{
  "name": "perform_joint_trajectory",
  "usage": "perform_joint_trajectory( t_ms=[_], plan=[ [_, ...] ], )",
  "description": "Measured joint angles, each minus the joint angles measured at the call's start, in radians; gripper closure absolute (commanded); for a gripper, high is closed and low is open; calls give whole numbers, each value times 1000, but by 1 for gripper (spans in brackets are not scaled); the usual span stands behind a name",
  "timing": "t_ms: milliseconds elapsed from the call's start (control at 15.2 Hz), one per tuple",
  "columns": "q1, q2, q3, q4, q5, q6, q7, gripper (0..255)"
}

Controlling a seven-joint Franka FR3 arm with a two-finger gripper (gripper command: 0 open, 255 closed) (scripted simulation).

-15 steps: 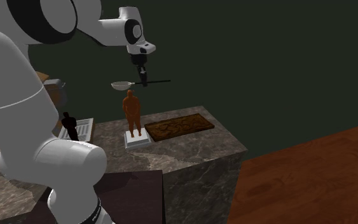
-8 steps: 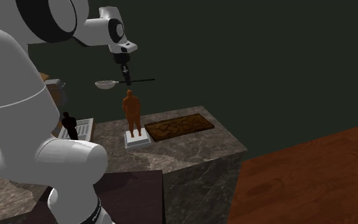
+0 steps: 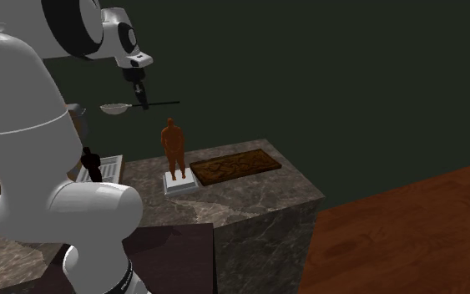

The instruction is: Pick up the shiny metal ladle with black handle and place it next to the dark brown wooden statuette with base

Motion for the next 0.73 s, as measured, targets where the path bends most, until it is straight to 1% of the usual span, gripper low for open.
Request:
perform_joint_trajectory(
  t_ms=[132,198,264,528,726],
  plan=[
    [21,29,22,34,-10,-10,46,255],
    [36,54,36,68,-17,-22,76,255],
    [44,59,44,69,-20,-20,93,255],
    [51,72,49,49,-27,12,113,255],
    [50,81,48,16,-31,52,117,255]
  ],
)
